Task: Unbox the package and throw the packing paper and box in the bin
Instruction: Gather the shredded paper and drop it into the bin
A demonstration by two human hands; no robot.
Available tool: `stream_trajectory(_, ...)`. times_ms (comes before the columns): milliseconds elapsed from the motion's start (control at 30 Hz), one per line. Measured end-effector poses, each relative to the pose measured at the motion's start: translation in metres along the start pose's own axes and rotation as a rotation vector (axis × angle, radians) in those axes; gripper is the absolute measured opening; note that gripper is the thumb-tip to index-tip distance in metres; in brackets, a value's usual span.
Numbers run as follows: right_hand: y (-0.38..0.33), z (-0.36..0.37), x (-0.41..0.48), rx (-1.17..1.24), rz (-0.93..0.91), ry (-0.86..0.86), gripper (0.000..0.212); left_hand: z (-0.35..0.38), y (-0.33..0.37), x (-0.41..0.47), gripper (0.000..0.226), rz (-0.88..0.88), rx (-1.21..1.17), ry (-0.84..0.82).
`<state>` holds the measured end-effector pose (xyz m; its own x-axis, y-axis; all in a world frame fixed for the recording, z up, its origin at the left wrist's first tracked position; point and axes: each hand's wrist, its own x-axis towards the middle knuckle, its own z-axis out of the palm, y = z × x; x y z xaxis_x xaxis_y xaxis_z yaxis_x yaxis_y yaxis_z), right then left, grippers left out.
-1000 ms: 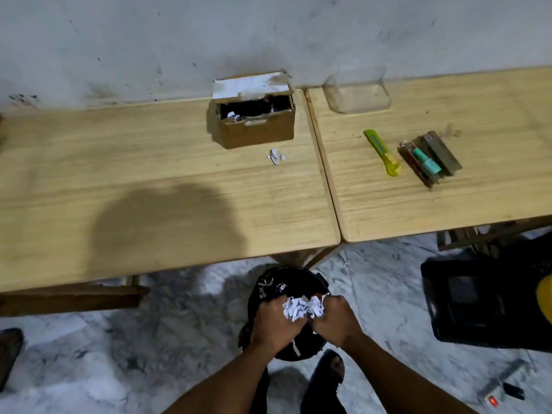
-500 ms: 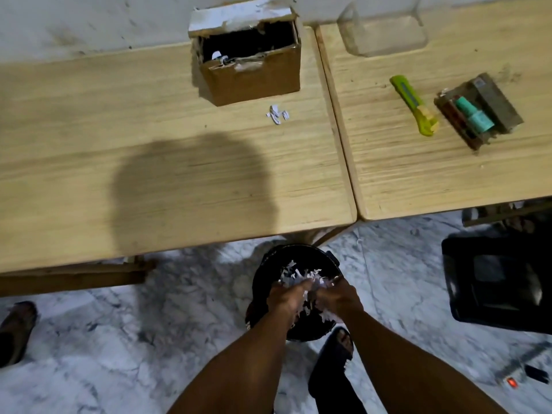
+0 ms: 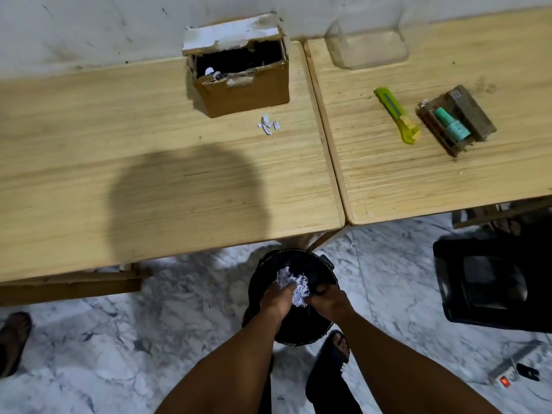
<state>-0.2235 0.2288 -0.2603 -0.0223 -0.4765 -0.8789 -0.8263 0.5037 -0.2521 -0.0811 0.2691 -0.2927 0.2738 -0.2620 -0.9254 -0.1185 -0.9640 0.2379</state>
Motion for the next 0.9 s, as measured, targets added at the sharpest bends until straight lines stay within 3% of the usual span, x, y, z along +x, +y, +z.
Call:
stream_trajectory(100, -0.007, -0.016, -0.022, -0.076, -0.085, 0.059, 0.034, -0.019, 0.016, -0.032, 0.077, 0.047, 0.114, -0.066)
stream_trajectory(367, -0.057, -0.096, -0.109, -0.311, -0.662, 0.246, 0.026, -0.099, 0.061, -0.143, 0.042, 0.293, 0.447, -0.144)
stream_trajectory(533, -0.121, -0.141, -0.143, -0.303, -0.874, 0.417, 0.021, -0.148, 0.127, -0.205, 0.035, 0.456, 0.522, -0.191)
stream_trajectory(633, -0.155, -0.16, -0.14, -0.277, -0.91, 0.461, 0.033, -0.166, 0.168, -0.219, 0.026, 0.501, 0.378, -0.17)
stream_trajectory(733, -0.187, -0.174, -0.123, -0.249, -0.883, 0.473, 0.036, -0.186, 0.202, -0.202, 0.026, 0.621, 0.119, 0.015)
stream_trajectory(900, -0.231, -0.188, -0.084, -0.325, -0.812, 0.466, 0.056, -0.212, 0.226, -0.136, 0.053, 0.809, 0.404, 0.572)
